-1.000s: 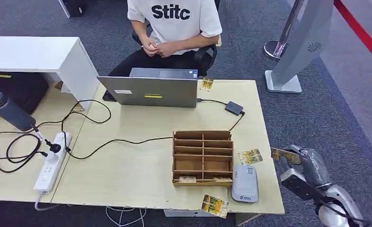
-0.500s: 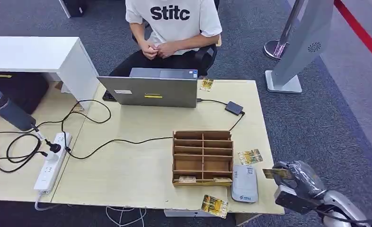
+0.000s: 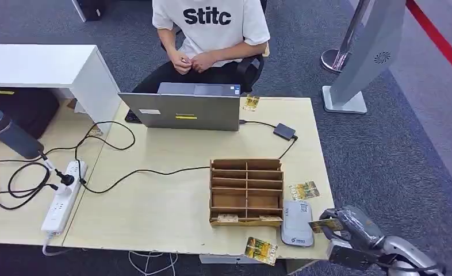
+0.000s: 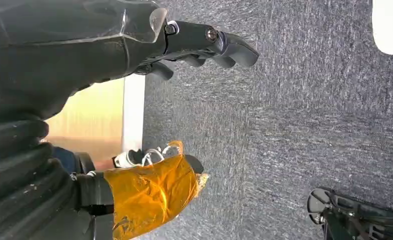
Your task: Pass the card to the sensor for recognition and then transmit it.
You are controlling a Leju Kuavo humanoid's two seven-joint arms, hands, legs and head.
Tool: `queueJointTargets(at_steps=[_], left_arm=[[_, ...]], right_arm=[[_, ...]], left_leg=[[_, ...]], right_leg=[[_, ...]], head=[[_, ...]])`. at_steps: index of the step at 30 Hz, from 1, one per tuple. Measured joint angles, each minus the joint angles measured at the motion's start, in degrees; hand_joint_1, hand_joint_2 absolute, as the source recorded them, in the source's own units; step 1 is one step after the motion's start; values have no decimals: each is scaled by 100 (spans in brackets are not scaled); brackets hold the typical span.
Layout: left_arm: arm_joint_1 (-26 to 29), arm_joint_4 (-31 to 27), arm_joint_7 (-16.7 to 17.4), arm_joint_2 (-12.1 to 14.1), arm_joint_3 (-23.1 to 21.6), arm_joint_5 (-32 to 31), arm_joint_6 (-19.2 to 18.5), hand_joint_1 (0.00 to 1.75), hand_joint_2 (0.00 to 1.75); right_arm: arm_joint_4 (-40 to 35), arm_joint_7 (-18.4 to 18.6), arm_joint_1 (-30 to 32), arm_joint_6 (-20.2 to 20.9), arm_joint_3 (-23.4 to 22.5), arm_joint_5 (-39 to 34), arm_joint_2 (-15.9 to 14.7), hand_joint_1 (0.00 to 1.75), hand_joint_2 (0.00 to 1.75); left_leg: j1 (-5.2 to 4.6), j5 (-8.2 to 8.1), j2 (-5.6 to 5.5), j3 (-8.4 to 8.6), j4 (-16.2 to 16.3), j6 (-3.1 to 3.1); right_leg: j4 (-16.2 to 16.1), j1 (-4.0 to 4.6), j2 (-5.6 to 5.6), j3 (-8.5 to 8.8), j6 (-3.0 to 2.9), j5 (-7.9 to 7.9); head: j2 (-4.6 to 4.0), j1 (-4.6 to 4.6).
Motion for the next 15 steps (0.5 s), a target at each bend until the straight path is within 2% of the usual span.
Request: queueJointTargets(at_steps=[9, 15], left_arm=[[-1, 0, -4, 9, 0, -87, -13, 0, 175], [-2, 0, -9, 9, 7, -92, -9, 0, 175]], right_arm=[[15, -4, -2, 4, 197, -297, -234, 175, 175], [-68, -87, -3, -186, 264, -378, -291, 175, 175]], left_leg=[[0, 0, 0, 0, 0, 0], [0, 0, 1, -1, 0, 0]], right_leg=[[0, 0, 0, 0, 0, 0], [0, 0, 0, 0, 0, 0]], head=[[0, 2], [0, 0]])
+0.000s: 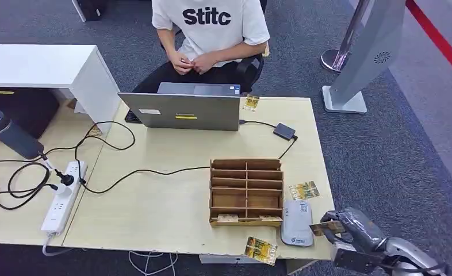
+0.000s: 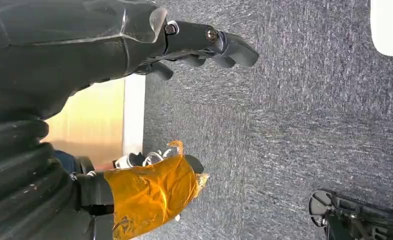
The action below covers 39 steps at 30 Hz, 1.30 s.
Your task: Pass the card to the sensor for recognition and then transmit it.
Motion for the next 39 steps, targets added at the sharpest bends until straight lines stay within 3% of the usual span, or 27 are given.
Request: queueJointTargets(at_steps=[7, 11, 13, 15, 17, 19, 21, 22, 23, 26, 30, 34, 39], left_arm=[[-11, 0, -37, 0, 4, -92, -2, 0, 175], [-45, 0, -37, -2, 4, -232, -50, 0, 175], [-107, 0, -37, 49, 2, -57, -3, 0, 175], [-197, 9, -24, 212, -84, 1089, 149, 0, 175], [-184, 20, 48, 247, -642, 3167, 328, 0, 175], [-168, 20, 57, 321, -1809, 5648, 367, 0, 175], [-153, 48, 57, 354, -3201, 6996, 367, 0, 175], [-155, 63, 57, 367, -3798, 7265, 369, 0, 175], [-146, 70, 59, 356, -4189, 7158, 367, 0, 175], [-109, 107, 68, 378, -5161, 5863, 339, 0, 175], [-214, 129, 157, 424, -5935, 5527, 258, 0, 175], [-279, 146, 197, 411, -6348, 5455, 227, 0, 175], [-300, 149, 210, 415, -6583, 5440, 221, 0, 175]], right_arm=[[-234, -68, -487, -113, 22, 199, 33, 175, 175], [-170, -61, -1358, 81, 250, 345, 300, 175, 175], [65, 2, -1981, 177, 513, 365, 594, 175, 175], [278, 149, -2551, 206, 801, 334, 857, 175, 175], [608, 390, -3139, 252, 1133, 269, 1163, 175, 175], [943, 616, -3683, 360, 1461, 214, 1501, 175, 175], [1295, 739, -4169, 394, 1701, 149, 1797, 175, 175], [1429, 789, -4354, 404, 1809, 114, 1929, 175, 175], [1542, 864, -4520, 429, 1891, 83, 2024, 175, 175], [2066, 1321, -5079, 503, 2085, 2, 2480, 175, 175], [2995, 1812, -5864, 393, 2236, -22, 3242, 175, 175], [3638, 2015, -6262, 286, 2321, 72, 3747, 175, 175], [4069, 2055, -6411, 241, 2363, 87, 4026, 175, 175]], left_leg=[[1, 1, 14, 1, -1, 0], [2, 6, 28, 9, -2, -7], [3, 17, 39, 13, -1, -22], [24, 24, 33, 4, -1, -29], [22, 30, 42, 13, 0, -39], [21, 35, 42, 12, -2, -46], [23, 39, 32, 8, -2, -51], [24, 39, 25, 7, -2, -51], [27, 39, 25, 5, -2, -52], [29, 39, 30, -2, -1, -52], [31, 43, 32, 3, -1, -58], [40, 47, 16, -3, -2, -65], [37, 46, 16, -7, -2, -65]], right_leg=[[4, 0, 11, 4, -3, 3], [7, 1, 22, 7, -7, 9], [12, 2, 38, -3, -17, 20], [15, 10, 36, -2, -21, 24], [17, 11, 49, -11, -34, 33], [26, 11, 55, -17, -38, 35], [29, 11, 44, -16, -38, 34], [29, 13, 39, -15, -38, 34], [29, 15, 39, -13, -38, 34], [30, 20, 44, -18, -38, 35], [31, 19, 44, -27, -42, 35], [30, 28, 35, -26, -43, 34], [27, 28, 36, -27, -42, 34]], head=[[0, 0], [0, 2], [0, 2], [0, 15], [0, 11], [0, 11], [0, 11], [0, 15], [0, 20], [0, 17], [0, 13], [0, 18], [0, 15]])
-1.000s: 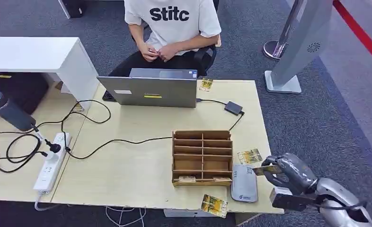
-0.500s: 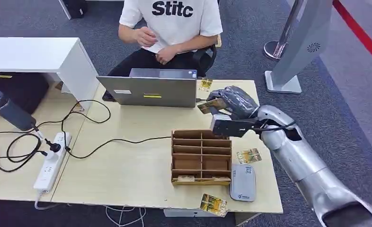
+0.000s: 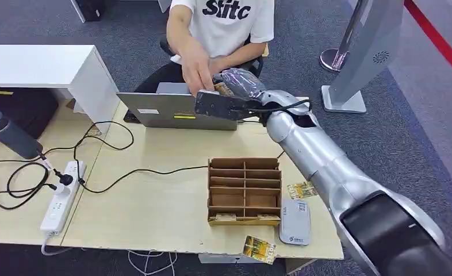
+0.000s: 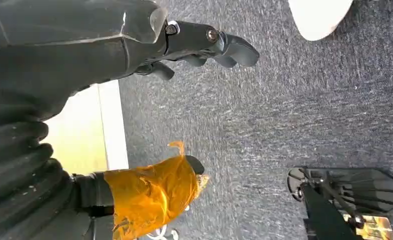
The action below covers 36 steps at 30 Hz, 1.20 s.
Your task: Pass the card to the sensor for recognition and then transmit it.
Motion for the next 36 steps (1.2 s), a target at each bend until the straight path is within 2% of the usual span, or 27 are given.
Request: queueJointTargets(at_steps=[1, 2, 3, 8, 12, 18, 21, 28, 30, 36], left_arm=[[-2, 0, 2, 0, -22, -7, 0, 0, 175], [-3, 0, 4, 0, -48, -20, 0, 0, 175], [-4, 0, 7, 0, -72, -30, -2, 0, 175], [-8, 2, 20, 0, -156, -33, -2, 0, 175], [5, 7, 26, 0, -177, 22, 11, 0, 175], [106, 13, 4, 0, -175, 210, 77, 0, 175], [190, 18, -53, 7, -175, 313, 107, 0, 175], [337, 48, -74, 9, -151, 553, 208, 0, 175], [352, 50, -68, 9, -134, 584, 227, 0, 175], [407, 50, -35, 9, -26, 750, 317, 0, 175]], right_arm=[[51, 2, -13, -20, 2, 2, 33, 175, 175], [106, 4, -22, -39, 4, 2, 70, 28, 175], [158, 13, -27, -81, 9, 4, 112, 0, 175], [241, -136, -2, -333, -33, 162, 232, 0, 175], [10, -319, 187, -507, -112, 286, 236, 0, 175], [-1141, -531, 832, -678, -391, 586, 92, 0, 175], [-1955, -625, 1274, -757, -534, 735, -101, 0, 175], [-3854, -1010, 2540, -1290, -807, 1196, -710, 0, 175], [-4223, -1076, 2836, -1386, -837, 1292, -866, 0, 175], [-5232, -1528, 4024, -2032, -1060, 1423, -1453, 0, 175]], left_leg=[[0, 0, 0, 0, 0, 0], [0, 0, 0, -1, 0, 0], [0, -1, 0, -1, 0, 0], [0, -2, 2, -1, 0, -1], [1, -2, 2, -1, 0, -1], [1, -2, 1, 0, 0, -1], [1, -3, -1, -2, 0, 0], [-1, -12, -2, -5, 0, 12], [-1, -16, 1, -4, 0, 9], [-1, -19, -13, -2, 0, 11]], right_leg=[[-1, 0, -1, 0, 0, 0], [-2, 0, -1, 0, 0, 0], [-3, 0, -1, 0, 0, 0], [-3, 0, 1, -5, 0, 0], [-3, 0, 1, -6, 0, -1], [-3, 1, 2, -7, 0, -1], [-7, 1, -2, -6, 1, -2], [-14, 0, -8, -4, 3, -3], [-14, 0, -6, -5, 3, -3], [-16, 0, -23, 2, 8, -15]], head=[[0, 0], [0, 2], [0, 2], [0, 0], [0, 0], [0, 0], [0, 2], [0, 2], [0, 0], [0, 2]])
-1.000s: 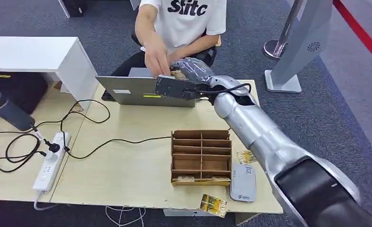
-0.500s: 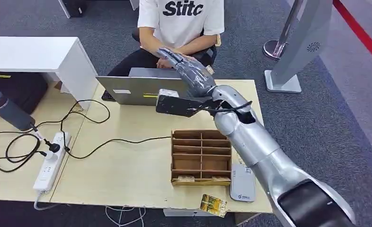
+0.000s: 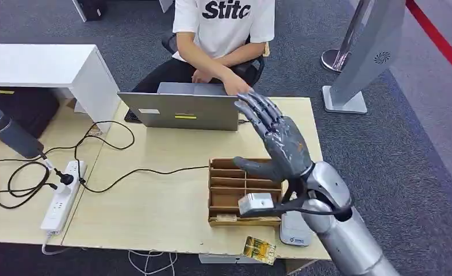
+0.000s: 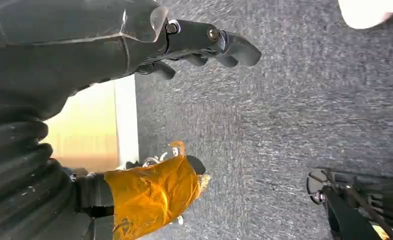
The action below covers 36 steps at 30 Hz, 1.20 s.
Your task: Pass the card to the sensor for recognition and then transmit it.
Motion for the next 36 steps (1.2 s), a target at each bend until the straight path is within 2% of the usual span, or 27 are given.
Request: queueJointTargets(at_steps=[9, 16, 24, 30, 36], left_arm=[[30, -2, 37, 0, 181, 129, 87, 0, 175], [47, 0, 44, -2, 295, 188, 147, 0, 175], [56, -2, 52, -2, 374, 228, 175, 0, 175], [64, -2, 52, -2, 424, 219, 177, 0, 175], [68, -2, 52, -2, 468, 203, 179, 0, 175]], right_arm=[[-488, -173, 1281, -254, -494, 262, -608, 0, 175], [-488, -7, 1999, -372, -739, 660, -927, 0, 175], [-554, 72, 2446, -400, -896, 723, -1178, 0, 175], [-702, -29, 2614, -265, -901, 695, -1329, 0, 175], [-796, -20, 2734, -282, -802, 1010, -1482, 0, 175]], left_leg=[[0, -7, 4, 0, 0, 3], [0, -9, 4, -1, 0, 5], [-1, -15, 6, 0, 0, 10], [-1, -14, 6, 0, 0, 10], [-1, -15, 6, -1, 0, 10]], right_leg=[[-1, 0, 0, 2, 2, -3], [-1, 0, 0, 2, 3, -5], [-1, -1, 1, 3, 4, -6], [0, -1, 1, 3, 4, -6], [0, -1, 1, 4, 4, -6]], head=[[0, -2], [0, -2], [0, -2], [0, -2], [0, -2]])
